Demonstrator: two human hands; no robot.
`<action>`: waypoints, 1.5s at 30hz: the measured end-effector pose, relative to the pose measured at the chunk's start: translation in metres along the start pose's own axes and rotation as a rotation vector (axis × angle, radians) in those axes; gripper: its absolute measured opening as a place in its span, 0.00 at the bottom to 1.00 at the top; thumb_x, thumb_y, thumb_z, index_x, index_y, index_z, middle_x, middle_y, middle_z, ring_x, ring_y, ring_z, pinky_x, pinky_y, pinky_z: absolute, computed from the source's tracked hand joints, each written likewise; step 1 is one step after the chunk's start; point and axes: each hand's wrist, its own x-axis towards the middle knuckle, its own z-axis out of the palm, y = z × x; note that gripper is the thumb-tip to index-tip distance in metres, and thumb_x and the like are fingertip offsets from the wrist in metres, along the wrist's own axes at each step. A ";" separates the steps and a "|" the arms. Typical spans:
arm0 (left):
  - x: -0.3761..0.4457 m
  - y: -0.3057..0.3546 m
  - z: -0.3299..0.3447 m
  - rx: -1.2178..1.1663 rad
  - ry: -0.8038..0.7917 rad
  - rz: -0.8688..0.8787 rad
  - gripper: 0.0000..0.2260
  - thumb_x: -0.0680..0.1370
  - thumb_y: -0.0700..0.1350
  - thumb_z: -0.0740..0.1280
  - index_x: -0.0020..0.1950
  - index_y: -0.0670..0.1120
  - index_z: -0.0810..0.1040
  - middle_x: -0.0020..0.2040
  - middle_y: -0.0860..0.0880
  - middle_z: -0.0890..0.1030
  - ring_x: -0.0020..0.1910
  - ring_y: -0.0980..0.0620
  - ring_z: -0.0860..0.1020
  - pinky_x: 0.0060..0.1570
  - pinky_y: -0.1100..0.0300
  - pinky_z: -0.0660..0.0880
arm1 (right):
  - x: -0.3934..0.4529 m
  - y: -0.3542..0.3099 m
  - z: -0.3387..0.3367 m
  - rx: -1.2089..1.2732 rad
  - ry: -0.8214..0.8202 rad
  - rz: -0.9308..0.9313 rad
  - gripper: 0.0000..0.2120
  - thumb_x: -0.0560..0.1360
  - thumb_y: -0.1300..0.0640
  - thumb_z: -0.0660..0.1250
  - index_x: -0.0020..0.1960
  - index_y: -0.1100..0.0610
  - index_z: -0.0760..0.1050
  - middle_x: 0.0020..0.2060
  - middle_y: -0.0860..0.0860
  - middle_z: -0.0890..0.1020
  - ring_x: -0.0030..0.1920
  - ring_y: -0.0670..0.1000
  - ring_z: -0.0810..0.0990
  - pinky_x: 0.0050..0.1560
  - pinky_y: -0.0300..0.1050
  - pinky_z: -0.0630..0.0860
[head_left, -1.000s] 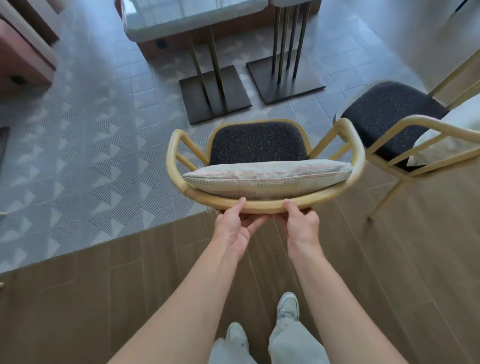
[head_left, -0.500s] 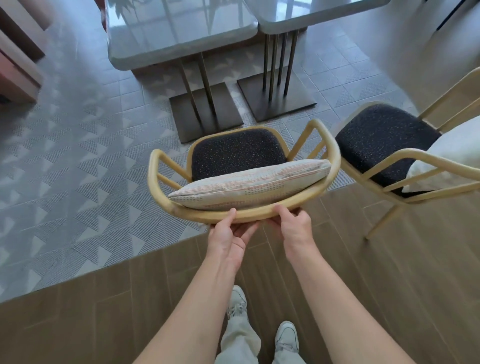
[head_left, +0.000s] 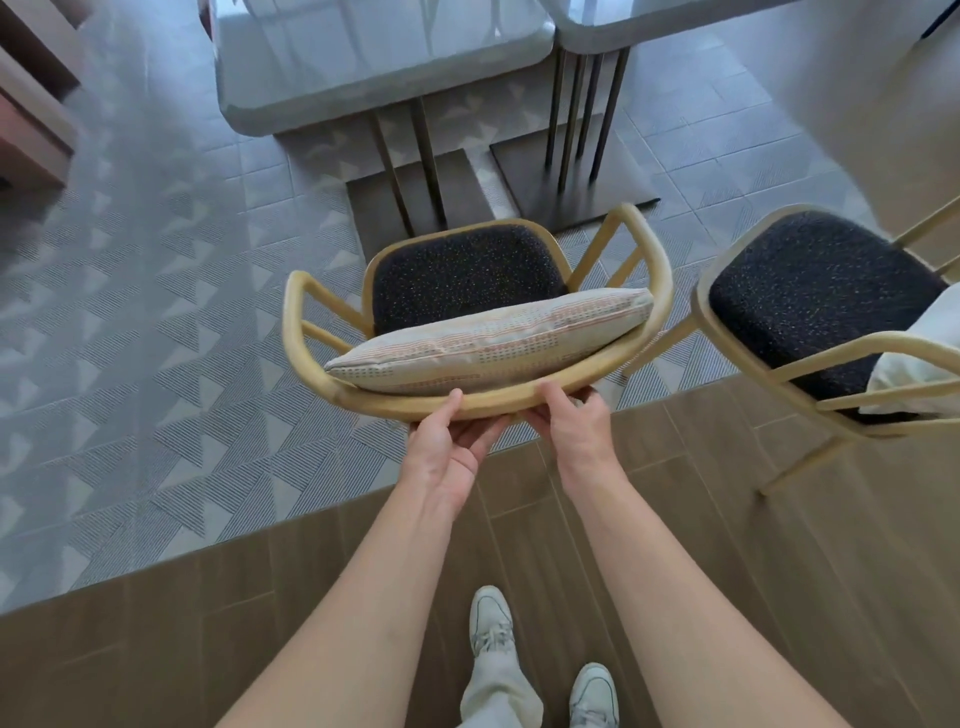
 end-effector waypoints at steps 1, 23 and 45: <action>0.001 0.002 -0.001 0.013 -0.003 -0.004 0.17 0.81 0.37 0.66 0.70 0.36 0.71 0.59 0.33 0.81 0.55 0.36 0.83 0.38 0.49 0.83 | 0.000 0.001 0.002 0.006 0.000 0.002 0.21 0.75 0.62 0.71 0.64 0.66 0.70 0.60 0.61 0.80 0.57 0.55 0.84 0.51 0.47 0.83; -0.117 0.047 0.035 0.635 0.022 0.218 0.29 0.83 0.63 0.53 0.77 0.47 0.67 0.76 0.43 0.69 0.74 0.44 0.68 0.73 0.44 0.64 | -0.110 -0.078 0.012 -0.260 -0.190 -0.030 0.24 0.84 0.41 0.52 0.74 0.53 0.66 0.58 0.47 0.75 0.61 0.51 0.74 0.70 0.54 0.70; -0.453 0.093 0.113 0.393 -0.432 0.859 0.28 0.84 0.62 0.46 0.77 0.49 0.68 0.79 0.42 0.65 0.77 0.45 0.65 0.74 0.42 0.60 | -0.396 -0.281 -0.010 -0.286 -0.516 -0.654 0.27 0.84 0.40 0.52 0.77 0.54 0.66 0.69 0.50 0.76 0.65 0.46 0.73 0.70 0.50 0.68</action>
